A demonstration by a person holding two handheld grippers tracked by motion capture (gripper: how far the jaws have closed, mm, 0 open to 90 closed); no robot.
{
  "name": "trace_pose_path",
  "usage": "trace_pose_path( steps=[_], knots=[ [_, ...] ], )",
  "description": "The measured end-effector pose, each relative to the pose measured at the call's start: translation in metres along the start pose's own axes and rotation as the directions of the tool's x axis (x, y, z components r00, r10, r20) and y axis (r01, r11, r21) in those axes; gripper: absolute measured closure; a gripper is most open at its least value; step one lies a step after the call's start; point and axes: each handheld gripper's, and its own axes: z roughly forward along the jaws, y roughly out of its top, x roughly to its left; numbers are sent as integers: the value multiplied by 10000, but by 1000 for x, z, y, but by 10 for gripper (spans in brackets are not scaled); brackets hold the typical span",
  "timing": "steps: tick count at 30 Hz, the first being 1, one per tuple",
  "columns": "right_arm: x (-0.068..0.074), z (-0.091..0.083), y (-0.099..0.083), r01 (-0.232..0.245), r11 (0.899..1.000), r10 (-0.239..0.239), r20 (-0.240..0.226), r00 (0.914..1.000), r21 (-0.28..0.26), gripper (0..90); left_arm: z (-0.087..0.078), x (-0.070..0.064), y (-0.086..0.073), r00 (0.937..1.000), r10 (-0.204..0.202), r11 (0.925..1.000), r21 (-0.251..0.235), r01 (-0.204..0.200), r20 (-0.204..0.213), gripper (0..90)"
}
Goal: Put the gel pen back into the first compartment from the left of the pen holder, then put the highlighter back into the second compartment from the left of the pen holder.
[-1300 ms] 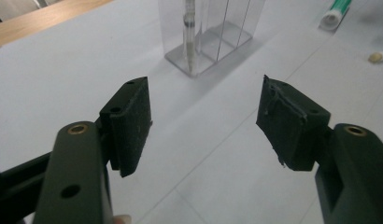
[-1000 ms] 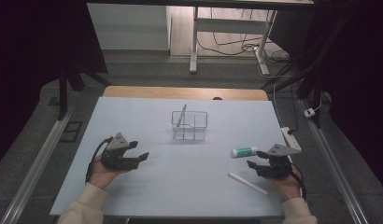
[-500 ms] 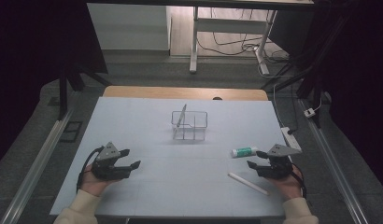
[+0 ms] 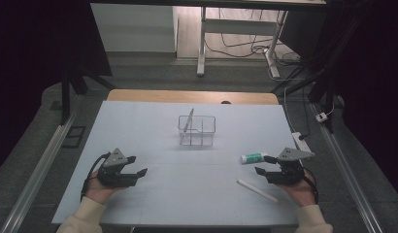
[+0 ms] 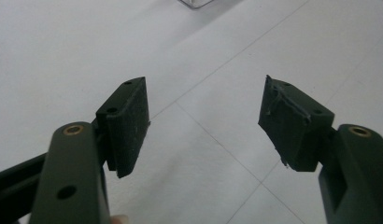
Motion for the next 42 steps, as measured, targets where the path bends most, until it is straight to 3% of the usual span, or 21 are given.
trace_pose_path(
  steps=[8, 15, 31, 42],
  knots=[
    [10, 5, 11, 134, 9973, -87, -655, 9978, 726, 388, 0, 1, 0, 10000, -15, 10000, 32, 15, 14, 332],
    [23, 14, 23, 308, 9873, -131, -1137, 9934, 1556, 385, 2, 0, 1, 10000, -32, 10000, 68, 32, 38, 329],
    [33, 26, 27, 553, 9687, -207, -1432, 9895, 2419, 380, 1, -1, 2, 9999, -74, 10000, 18, 74, 74, 324],
    [39, 38, 26, 977, 9427, -516, -1500, 9873, 3189, 380, 1, 0, 2, 9999, -77, 10000, 25, 76, 86, 323]
  ],
)
